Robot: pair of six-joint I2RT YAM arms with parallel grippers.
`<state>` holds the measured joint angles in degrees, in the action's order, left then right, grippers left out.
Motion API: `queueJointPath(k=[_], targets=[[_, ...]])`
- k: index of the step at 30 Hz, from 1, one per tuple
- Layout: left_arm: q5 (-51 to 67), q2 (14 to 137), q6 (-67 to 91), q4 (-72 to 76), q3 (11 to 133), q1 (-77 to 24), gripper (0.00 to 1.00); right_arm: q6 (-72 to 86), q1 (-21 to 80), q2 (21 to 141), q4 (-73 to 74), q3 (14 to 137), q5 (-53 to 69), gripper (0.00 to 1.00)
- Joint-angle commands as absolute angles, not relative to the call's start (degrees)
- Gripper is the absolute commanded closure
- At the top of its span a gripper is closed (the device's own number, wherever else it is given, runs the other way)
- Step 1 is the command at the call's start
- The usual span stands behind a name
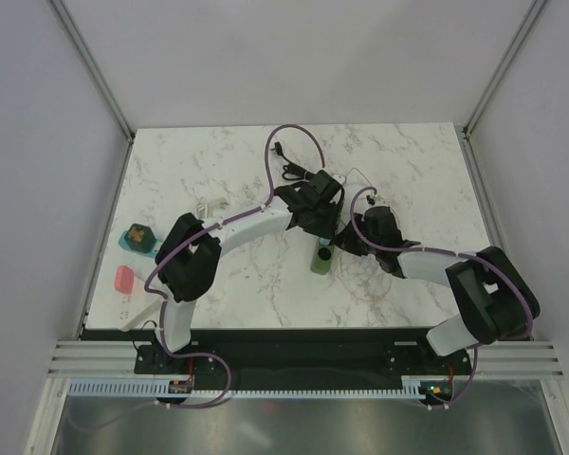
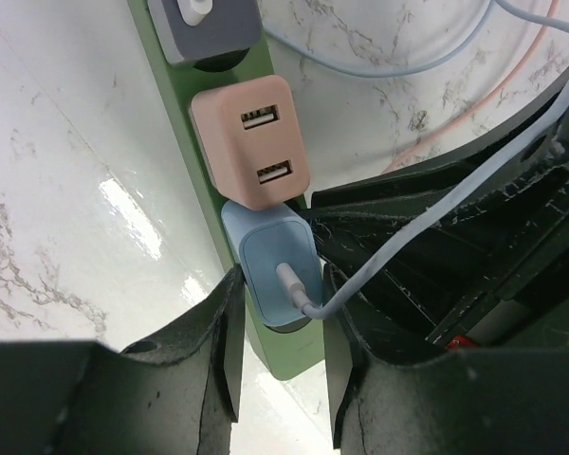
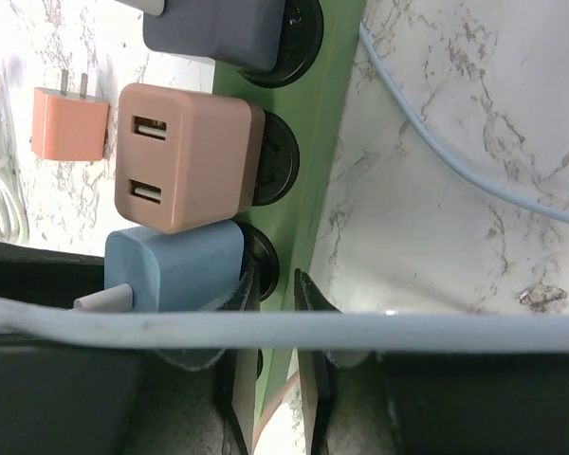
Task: Pull the plug off the socket
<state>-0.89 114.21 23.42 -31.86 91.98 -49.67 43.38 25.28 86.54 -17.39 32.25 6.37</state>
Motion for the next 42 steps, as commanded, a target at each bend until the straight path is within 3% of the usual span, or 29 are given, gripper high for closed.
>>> queueJointPath(k=[1,6,15,27,35,42], targets=[[6.25,108.54,25.83,-27.68,94.4,-50.28,0.98,40.17,25.58,87.02,-6.51,29.62,3.86,0.73],[23.98,109.77,36.02,-19.35,88.26,-43.42,0.98,39.29,25.58,83.24,-5.28,29.36,5.45,0.66],[24.26,108.37,34.72,-16.27,87.63,-43.42,0.98,36.04,25.58,74.45,-7.91,25.67,8.44,0.43],[26.98,106.26,34.28,-12.31,86.05,-43.24,0.98,37.88,25.58,76.03,-14.33,25.4,13.71,0.39],[27.6,105.29,35.07,-10.72,85.25,-42.54,0.98,39.46,25.58,75.23,-13.0,25.4,13.36,0.43],[28.83,105.38,36.47,-9.49,85.43,-42.28,0.98,44.56,25.49,75.76,-22.92,18.99,16.35,0.41]])
